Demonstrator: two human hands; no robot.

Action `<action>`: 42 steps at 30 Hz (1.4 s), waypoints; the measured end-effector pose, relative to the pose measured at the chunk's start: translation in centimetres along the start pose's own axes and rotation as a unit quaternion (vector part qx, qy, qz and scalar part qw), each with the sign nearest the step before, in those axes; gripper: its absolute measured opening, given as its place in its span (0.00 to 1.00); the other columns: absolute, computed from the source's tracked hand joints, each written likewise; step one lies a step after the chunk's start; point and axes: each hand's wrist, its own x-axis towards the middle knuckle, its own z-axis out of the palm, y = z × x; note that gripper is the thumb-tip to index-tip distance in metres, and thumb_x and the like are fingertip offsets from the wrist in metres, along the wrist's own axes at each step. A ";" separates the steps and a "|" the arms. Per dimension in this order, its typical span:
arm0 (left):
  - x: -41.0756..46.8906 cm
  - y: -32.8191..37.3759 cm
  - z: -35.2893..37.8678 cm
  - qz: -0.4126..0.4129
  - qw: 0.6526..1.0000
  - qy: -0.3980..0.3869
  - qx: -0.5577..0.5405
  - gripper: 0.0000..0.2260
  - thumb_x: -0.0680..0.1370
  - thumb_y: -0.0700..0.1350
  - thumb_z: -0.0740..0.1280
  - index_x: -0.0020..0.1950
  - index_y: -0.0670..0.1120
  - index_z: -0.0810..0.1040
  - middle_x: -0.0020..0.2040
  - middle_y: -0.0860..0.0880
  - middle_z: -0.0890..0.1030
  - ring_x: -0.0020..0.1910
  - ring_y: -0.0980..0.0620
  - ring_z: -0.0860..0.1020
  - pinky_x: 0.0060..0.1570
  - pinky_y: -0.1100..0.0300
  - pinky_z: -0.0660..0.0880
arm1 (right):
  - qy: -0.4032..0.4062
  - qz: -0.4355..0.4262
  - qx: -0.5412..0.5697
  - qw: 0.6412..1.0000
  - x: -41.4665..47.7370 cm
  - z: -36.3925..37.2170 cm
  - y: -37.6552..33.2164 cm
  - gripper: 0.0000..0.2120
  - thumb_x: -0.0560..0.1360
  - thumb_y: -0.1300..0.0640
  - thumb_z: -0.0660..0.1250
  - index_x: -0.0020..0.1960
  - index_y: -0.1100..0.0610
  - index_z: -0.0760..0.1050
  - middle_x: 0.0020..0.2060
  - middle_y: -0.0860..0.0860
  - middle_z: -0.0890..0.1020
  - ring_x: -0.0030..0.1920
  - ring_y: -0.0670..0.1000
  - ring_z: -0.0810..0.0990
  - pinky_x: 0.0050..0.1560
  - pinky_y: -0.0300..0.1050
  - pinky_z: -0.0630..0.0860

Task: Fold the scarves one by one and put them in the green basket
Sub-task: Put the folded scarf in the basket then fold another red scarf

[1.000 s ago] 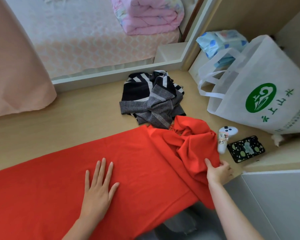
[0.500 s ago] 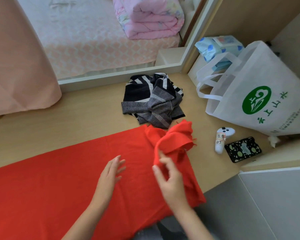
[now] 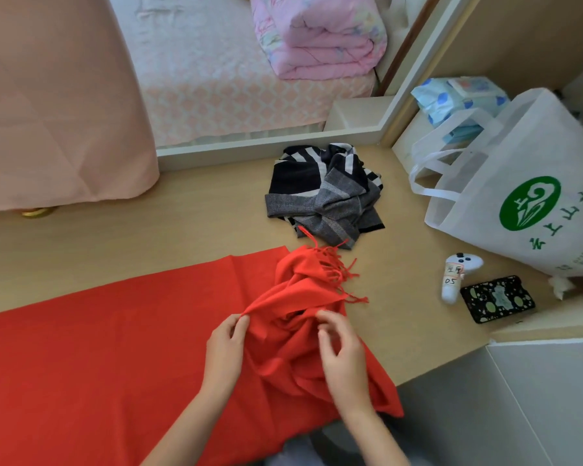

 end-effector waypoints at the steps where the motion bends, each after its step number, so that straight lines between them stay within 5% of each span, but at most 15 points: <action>1: -0.4 -0.2 -0.1 0.004 1.000 -0.008 0.011 0.11 0.80 0.41 0.64 0.38 0.47 0.77 0.31 0.53 0.76 0.31 0.64 0.72 0.37 0.64 0.67 | 0.023 0.045 0.017 0.999 1.4 -0.4 0.2 0.16 0.76 0.65 0.66 0.58 0.48 0.74 0.53 0.45 0.78 0.50 0.42 0.78 0.52 0.33 0.74; 5: -1.5 -1.4 -0.5 0.006 0.996 -0.064 0.057 0.11 0.78 0.38 0.66 0.39 0.53 0.78 0.31 0.60 0.79 0.34 0.69 0.74 0.39 0.70 0.68 | 0.054 0.255 0.124 0.958 6.1 0.4 1.1 0.20 0.70 0.50 0.74 0.58 0.57 0.76 0.48 0.50 0.81 0.46 0.47 0.81 0.53 0.45 0.78; 8: -1.7 -1.5 -0.5 0.000 0.992 -0.104 0.067 0.11 0.77 0.38 0.66 0.39 0.52 0.79 0.31 0.64 0.78 0.34 0.69 0.74 0.39 0.68 0.68 | 0.089 0.271 0.103 0.953 6.9 2.1 1.0 0.05 0.70 0.58 0.75 0.43 0.56 0.80 0.40 0.52 0.83 0.46 0.54 0.82 0.53 0.49 0.77; 12: -1.6 -1.0 -0.3 0.016 0.992 -0.107 0.065 0.10 0.77 0.37 0.66 0.41 0.51 0.79 0.36 0.61 0.81 0.38 0.65 0.76 0.41 0.65 0.69 | 0.105 0.225 0.080 0.965 5.9 2.6 -0.9 0.11 0.70 0.66 0.72 0.38 0.52 0.77 0.37 0.48 0.81 0.42 0.52 0.80 0.46 0.36 0.76; 16: -1.3 0.6 -0.4 0.054 0.999 -0.003 0.001 0.08 0.79 0.41 0.65 0.55 0.51 0.78 0.52 0.57 0.79 0.53 0.64 0.76 0.52 0.74 0.66 | 0.100 -0.036 -0.019 0.994 3.2 1.6 -4.1 0.09 0.72 0.69 0.69 0.42 0.56 0.76 0.40 0.48 0.78 0.44 0.44 0.76 0.50 0.36 0.72; 19: -0.9 2.7 -0.7 0.038 0.996 -0.024 -0.082 0.09 0.81 0.42 0.61 0.58 0.50 0.79 0.56 0.56 0.80 0.57 0.64 0.75 0.61 0.68 0.68 | -0.010 -0.167 -0.004 0.986 -0.4 2.3 -5.8 0.06 0.75 0.66 0.67 0.47 0.57 0.76 0.44 0.47 0.77 0.48 0.43 0.75 0.55 0.34 0.70; 22: -0.4 4.1 -1.2 -0.076 0.973 -0.132 -0.171 0.11 0.82 0.47 0.59 0.56 0.48 0.80 0.53 0.52 0.83 0.54 0.57 0.79 0.58 0.61 0.73 | -0.142 -0.165 0.031 0.976 -4.0 4.0 -5.1 0.11 0.75 0.64 0.65 0.55 0.51 0.74 0.51 0.45 0.73 0.53 0.40 0.74 0.58 0.34 0.70; 25: -0.4 3.3 -1.8 -0.046 0.984 -0.163 -0.045 0.10 0.76 0.49 0.69 0.57 0.51 0.78 0.52 0.55 0.81 0.53 0.60 0.78 0.56 0.66 0.74 | -0.205 -0.097 0.039 0.973 -6.3 4.8 -3.2 0.17 0.73 0.60 0.65 0.57 0.43 0.70 0.56 0.37 0.68 0.54 0.37 0.74 0.55 0.33 0.72; 28: -0.8 1.4 -1.5 0.017 0.984 -0.156 0.089 0.20 0.70 0.46 0.76 0.59 0.55 0.75 0.49 0.57 0.79 0.47 0.60 0.78 0.46 0.71 0.72 | -0.172 -0.063 0.037 0.982 -6.8 4.1 -1.9 0.18 0.73 0.59 0.64 0.58 0.41 0.70 0.58 0.35 0.70 0.54 0.40 0.77 0.49 0.35 0.75; 32: -0.6 -0.1 -0.4 0.054 0.987 -0.085 0.124 0.04 0.73 0.42 0.73 0.45 0.48 0.79 0.37 0.54 0.80 0.38 0.56 0.77 0.42 0.56 0.70 | -0.080 -0.045 0.004 0.996 -4.9 1.8 -1.1 0.19 0.72 0.66 0.61 0.53 0.43 0.75 0.53 0.39 0.75 0.46 0.46 0.80 0.47 0.41 0.77; 34: -0.6 0.6 -0.6 0.047 0.996 -0.026 0.074 0.02 0.77 0.41 0.69 0.46 0.45 0.80 0.43 0.51 0.83 0.47 0.52 0.80 0.47 0.58 0.70 | -0.049 -0.051 -0.012 0.997 -2.2 0.6 -1.0 0.20 0.72 0.69 0.59 0.52 0.46 0.76 0.52 0.40 0.76 0.46 0.46 0.80 0.50 0.43 0.76; 36: -1.1 2.1 -1.2 0.041 0.998 0.022 0.046 0.10 0.79 0.41 0.66 0.58 0.39 0.80 0.56 0.48 0.82 0.59 0.55 0.76 0.53 0.69 0.66 | -0.037 -0.058 -0.040 0.997 1.5 -0.1 -0.9 0.17 0.73 0.68 0.60 0.55 0.51 0.77 0.54 0.43 0.77 0.54 0.45 0.77 0.58 0.47 0.74; 39: -2.6 4.3 -2.8 0.098 0.994 0.032 0.027 0.07 0.80 0.43 0.63 0.55 0.48 0.78 0.47 0.69 0.81 0.50 0.74 0.74 0.47 0.78 0.66 | -0.105 -0.069 -0.101 0.987 6.8 0.1 -1.4 0.23 0.72 0.65 0.65 0.66 0.51 0.73 0.68 0.46 0.71 0.67 0.47 0.68 0.70 0.45 0.62; 42: -4.2 5.8 -4.6 0.141 0.989 -0.002 0.033 0.09 0.76 0.52 0.62 0.53 0.62 0.78 0.44 0.74 0.79 0.45 0.75 0.76 0.46 0.76 0.70 | -0.241 -0.096 -0.163 0.952 10.3 1.4 -2.2 0.31 0.73 0.63 0.68 0.72 0.44 0.64 0.75 0.42 0.58 0.73 0.46 0.52 0.72 0.43 0.47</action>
